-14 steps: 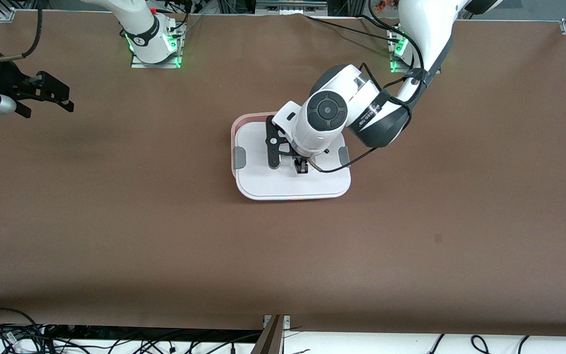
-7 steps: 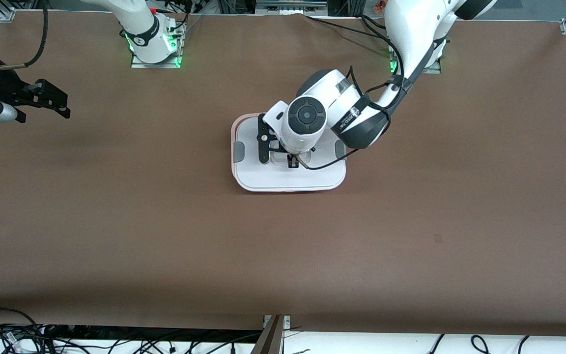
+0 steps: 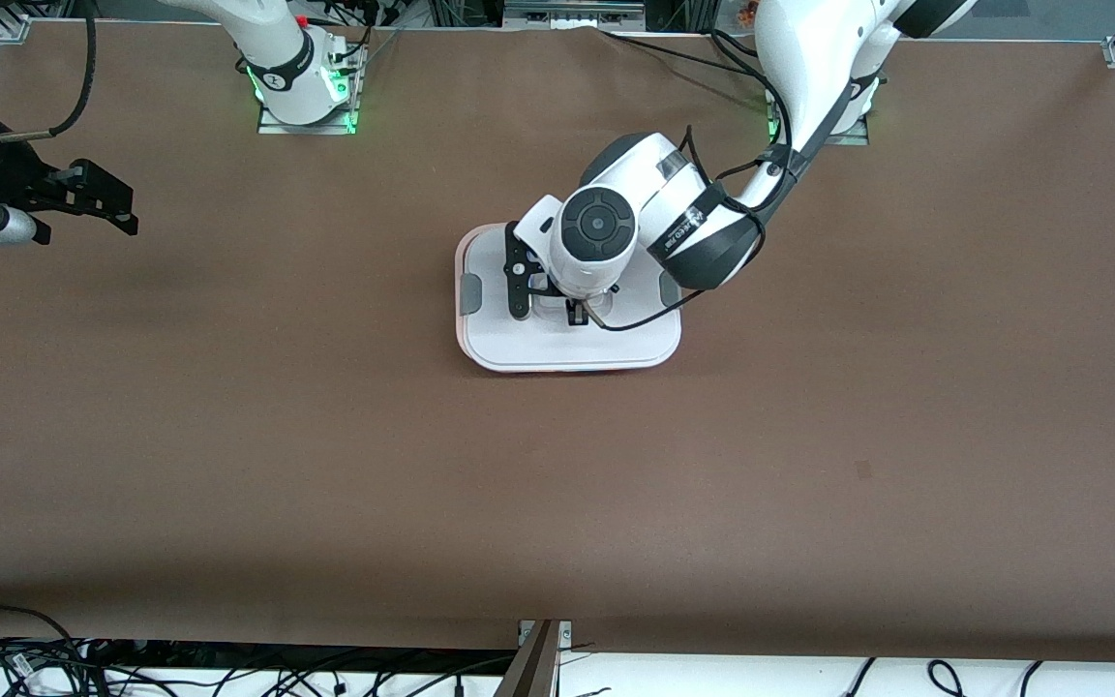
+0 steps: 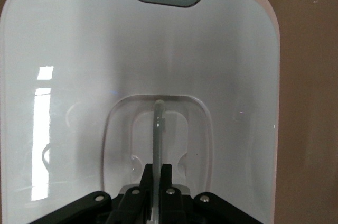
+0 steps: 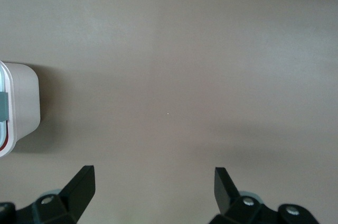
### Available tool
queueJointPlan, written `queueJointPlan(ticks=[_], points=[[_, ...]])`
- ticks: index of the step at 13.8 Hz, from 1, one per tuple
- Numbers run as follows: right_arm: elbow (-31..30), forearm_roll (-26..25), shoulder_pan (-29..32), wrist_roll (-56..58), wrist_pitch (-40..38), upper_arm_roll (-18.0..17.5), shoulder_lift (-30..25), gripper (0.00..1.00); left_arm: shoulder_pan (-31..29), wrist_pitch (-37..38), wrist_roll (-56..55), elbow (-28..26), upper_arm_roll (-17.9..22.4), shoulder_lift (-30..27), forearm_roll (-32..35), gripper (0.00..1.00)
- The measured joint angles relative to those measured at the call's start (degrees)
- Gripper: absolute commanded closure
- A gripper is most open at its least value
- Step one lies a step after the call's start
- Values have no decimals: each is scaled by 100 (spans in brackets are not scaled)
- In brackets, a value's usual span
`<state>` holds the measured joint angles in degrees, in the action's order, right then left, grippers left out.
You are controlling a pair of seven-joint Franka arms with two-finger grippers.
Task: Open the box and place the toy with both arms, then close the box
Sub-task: 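Lower the lid onto the box with the left gripper and press it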
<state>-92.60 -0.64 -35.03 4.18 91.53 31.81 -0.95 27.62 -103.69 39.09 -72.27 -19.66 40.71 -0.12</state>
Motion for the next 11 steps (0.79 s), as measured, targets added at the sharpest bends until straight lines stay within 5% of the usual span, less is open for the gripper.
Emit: queueJointPlan(ticks=[2, 8, 11], points=[[0, -4, 293, 10, 0, -273, 0, 0, 128, 0, -442, 20, -1, -1, 116, 100], [0, -8, 2702, 12, -6, -2646, 1, 0, 189, -19, -571, 23, 11, 14, 184, 100], [0, -6, 2973, 16, -6, -2887, -11, 0, 192, -29, -468, 23, 15, 14, 195, 100]])
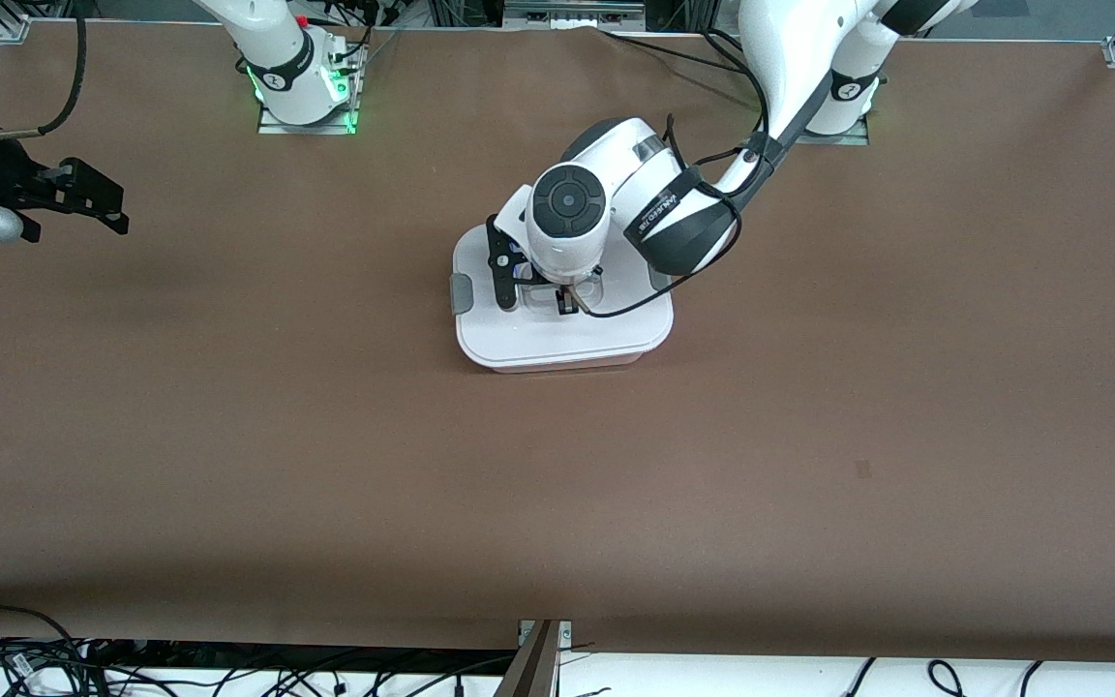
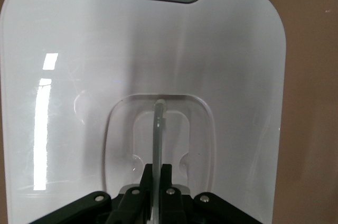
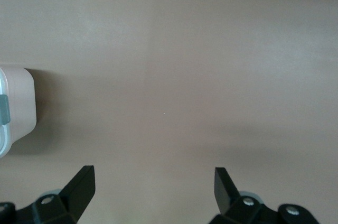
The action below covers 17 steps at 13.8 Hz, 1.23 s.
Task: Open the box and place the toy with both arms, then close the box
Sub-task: 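Lower the lid onto the box with the left gripper and press it, then open the left gripper and raise it off the lid handle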
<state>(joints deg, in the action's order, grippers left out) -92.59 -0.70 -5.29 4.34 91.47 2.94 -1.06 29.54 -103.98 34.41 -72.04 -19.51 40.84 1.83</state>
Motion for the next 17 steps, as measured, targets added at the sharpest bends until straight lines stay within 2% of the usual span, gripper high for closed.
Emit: queueJointPlan(ticks=[7, 8, 13, 17], points=[[0, 4, 94, -2, -65, 74, 35, 0, 71, -12, 91, -6, 1, 34, 139, 100], [0, 4, 94, -2, -65, 73, 40, 0, 73, -12, 94, -5, 1, 34, 143, 1], [1, 5, 94, 6, -65, 61, 87, 0, 36, 21, -57, 41, 35, 12, 151, 0], [40, 5, 94, 7, -65, 61, 113, 0, -535, 777, -794, 220, 54, -592, 115, 0]])
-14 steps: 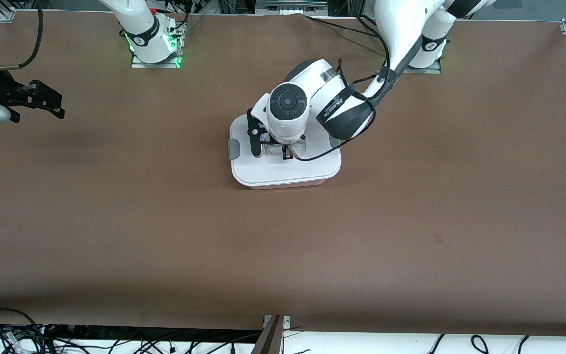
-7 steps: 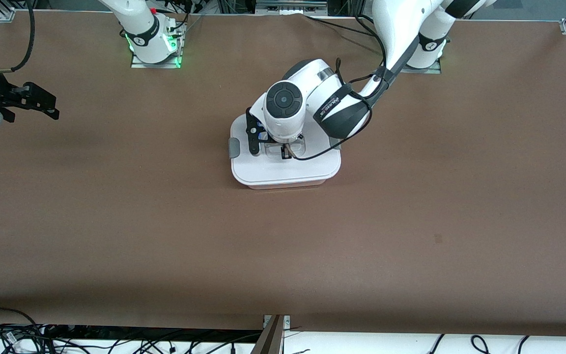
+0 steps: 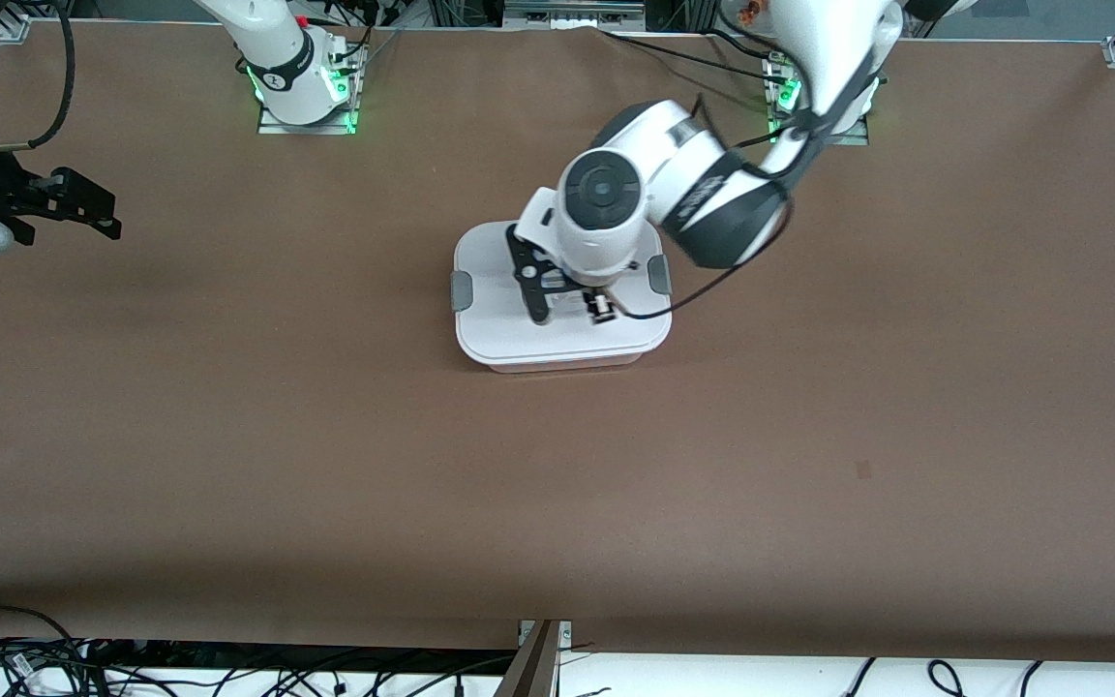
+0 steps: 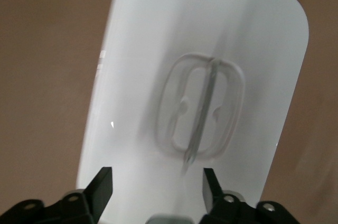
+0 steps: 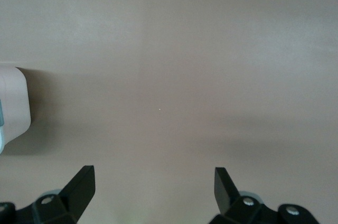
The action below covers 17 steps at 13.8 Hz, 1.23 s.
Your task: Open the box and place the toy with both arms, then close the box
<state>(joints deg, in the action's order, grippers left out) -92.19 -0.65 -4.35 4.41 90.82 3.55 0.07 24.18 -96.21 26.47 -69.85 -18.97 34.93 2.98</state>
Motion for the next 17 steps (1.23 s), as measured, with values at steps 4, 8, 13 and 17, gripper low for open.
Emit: queueJointPlan(ticks=[4, 8, 13, 17], points=[[44, 0, 1, 12, -28, 1, 1, 0, -822, 825, -40, 293, 263, -687, -12, 0], [46, 0, 0, 16, -153, -2, 7, 0, -1907, 1282, -140, 414, 357, -1133, -14, 0], [54, 0, 2, 16, -164, 1, 9, 0, -2053, 1173, -1148, -373, 1058, -2161, -186, 0], [62, 0, 4, 16, -168, 3, 9, 0, -1637, 273, -2231, -2292, 1774, -3483, -188, 0]])
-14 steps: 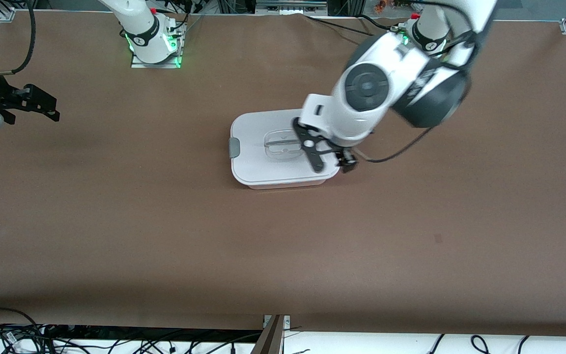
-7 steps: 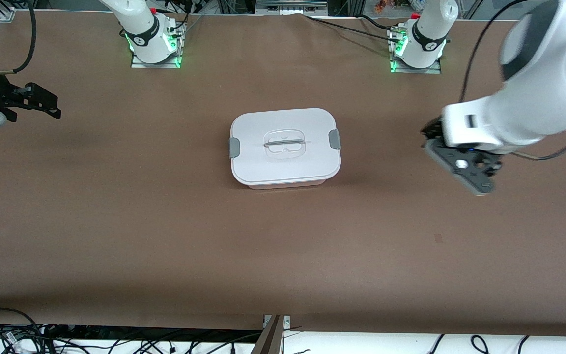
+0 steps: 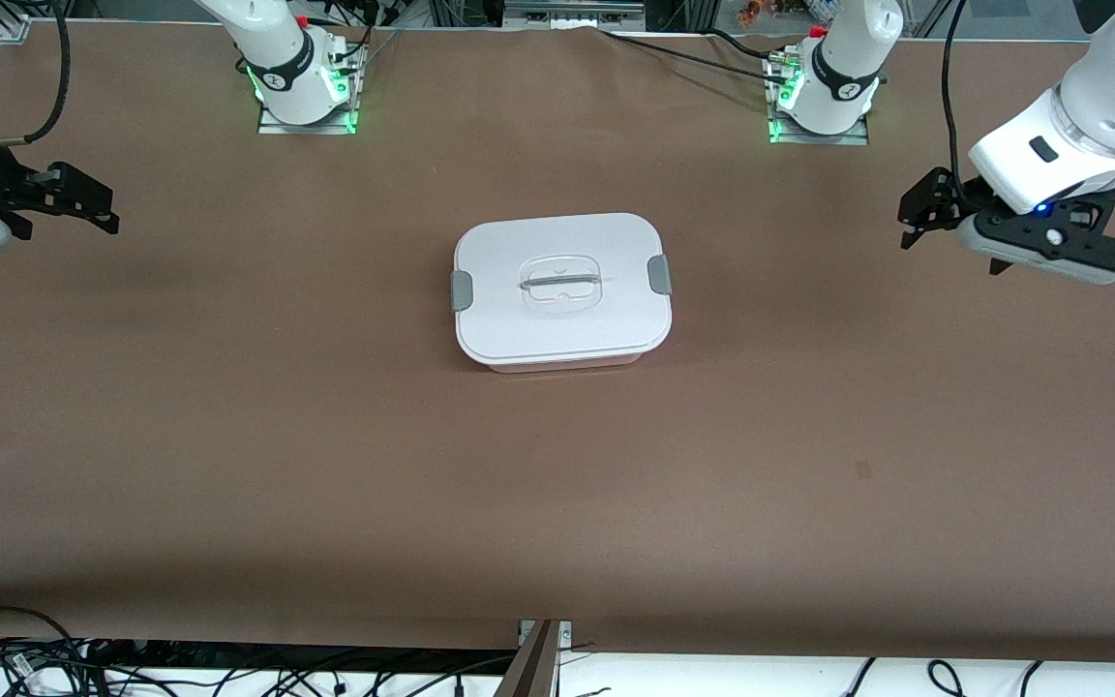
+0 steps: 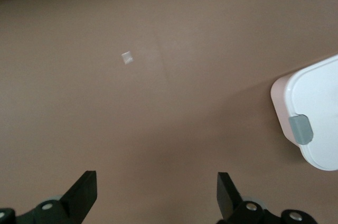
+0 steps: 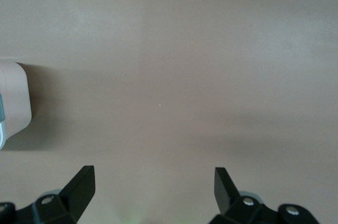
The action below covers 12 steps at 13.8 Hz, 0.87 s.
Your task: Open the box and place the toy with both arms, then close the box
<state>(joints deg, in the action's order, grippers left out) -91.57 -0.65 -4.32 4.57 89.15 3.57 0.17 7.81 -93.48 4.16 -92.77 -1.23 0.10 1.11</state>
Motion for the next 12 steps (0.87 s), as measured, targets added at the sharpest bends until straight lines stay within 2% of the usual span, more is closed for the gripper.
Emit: queueJointPlan(ticks=[3, 12], points=[[3, 0, 0, 0, -1, 0, 1, 0, -42, -251, -169, -438, 308, -133, -1, 0], [3, 0, 0, 1, 1, 0, 5, 0, -183, -248, -286, -506, 147, -134, -1, 0]])
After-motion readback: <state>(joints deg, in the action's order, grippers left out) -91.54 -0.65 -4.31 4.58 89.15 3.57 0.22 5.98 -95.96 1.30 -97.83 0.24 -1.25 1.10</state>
